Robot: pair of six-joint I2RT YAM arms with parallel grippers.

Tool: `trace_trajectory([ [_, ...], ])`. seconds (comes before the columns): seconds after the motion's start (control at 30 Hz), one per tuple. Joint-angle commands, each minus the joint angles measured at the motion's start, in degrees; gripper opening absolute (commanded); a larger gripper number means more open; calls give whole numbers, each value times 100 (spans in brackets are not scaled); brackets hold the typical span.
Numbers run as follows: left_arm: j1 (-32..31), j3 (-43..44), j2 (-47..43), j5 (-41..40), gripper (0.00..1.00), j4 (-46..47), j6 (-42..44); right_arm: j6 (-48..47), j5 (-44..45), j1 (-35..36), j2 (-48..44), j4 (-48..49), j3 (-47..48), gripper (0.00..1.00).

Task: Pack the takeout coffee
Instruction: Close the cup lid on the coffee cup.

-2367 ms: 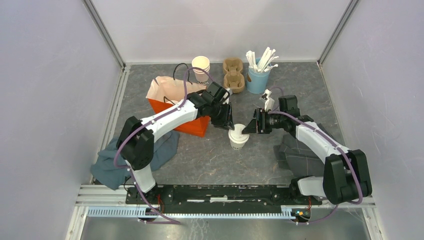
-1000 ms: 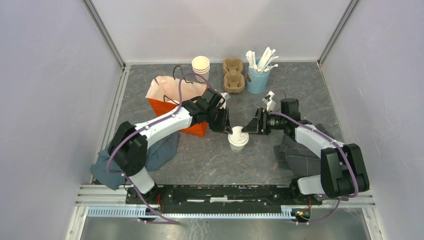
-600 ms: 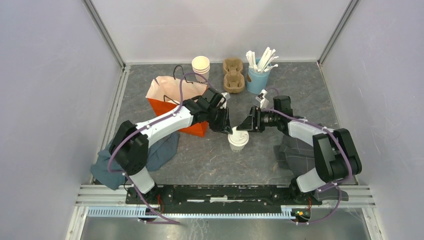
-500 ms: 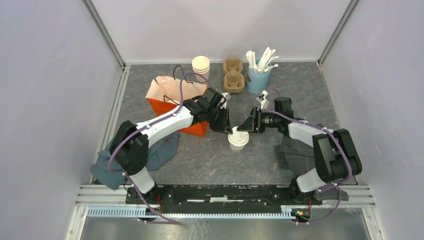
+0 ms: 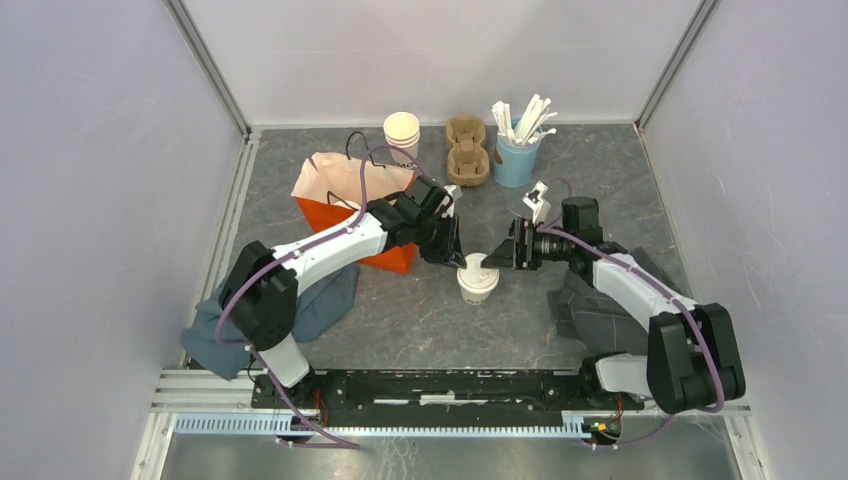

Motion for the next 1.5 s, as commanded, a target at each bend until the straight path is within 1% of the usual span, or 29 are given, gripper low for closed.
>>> trace_trajectory([
  [0.0, -60, -151, 219, -374, 26, -536, 270, -39, -77, 33, -65, 366, -635, 84],
  [0.1, -64, -165, 245, -396, 26, -573, 304, -422, 339, 30, 280, 290, -822, 79],
  [0.13, -63, -161, 254, -411, 26, -603, 321, -528, 369, 32, 335, 173, -770, 77],
  [0.2, -63, -152, 259, -394, 26, -623, 327, -590, 441, 37, 181, -58, -503, 76],
  [0.27, -58, -129, 257, -393, 25, -627, 323, -770, 648, 36, -44, -548, -14, 79],
  [0.4, -68, -44, 279, -371, 25, -625, 301, -1551, 1137, 153, -115, -2071, 1151, 83],
  [0.53, -73, -20, 266, -379, 25, -623, 310, -2360, 2262, 859, 42, -3318, 2257, 87],
  [0.6, -68, -26, 257, -378, 25, -624, 301, -2667, 3040, 1354, 190, -3744, 2734, 90],
  [0.67, -73, -51, 248, -367, 25, -592, 286, -2867, 3531, 1731, 329, -3991, 3046, 94],
  [0.7, -73, -61, 248, -359, 25, -574, 284, -2923, 3685, 1857, 369, -4040, 3120, 97],
  [0.83, -73, -100, 257, -356, 25, -538, 251, -3052, 4039, 2167, 407, -4021, 3214, 98],
  [0.97, -68, -160, 226, -339, 25, -475, 189, -3170, 3921, 2345, 385, -3770, 3007, 98],
  [1.03, -70, -118, 199, -316, 28, -482, 166, -3104, 3787, 2348, 311, -3581, 2758, 98],
  [1.07, -68, -64, 178, -308, 30, -510, 150, -3035, 3726, 2351, 271, -3455, 2646, 98],
  [1.2, -73, 319, 90, -310, 48, -698, 127, -2637, 3646, 2231, 113, -3165, 2300, 98],
  [1.3, -72, 576, -20, -329, 61, -798, 110, -2290, 3051, 1863, -78, -2789, 1996, 98],
  [1.37, -72, 686, -113, -331, 66, -870, 92, -2066, 2550, 1553, -227, -2505, 1779, 98],
  [1.47, -73, 648, -297, -257, 71, -868, 21, -1849, 1895, 1176, -371, -2193, 1525, 98],
])
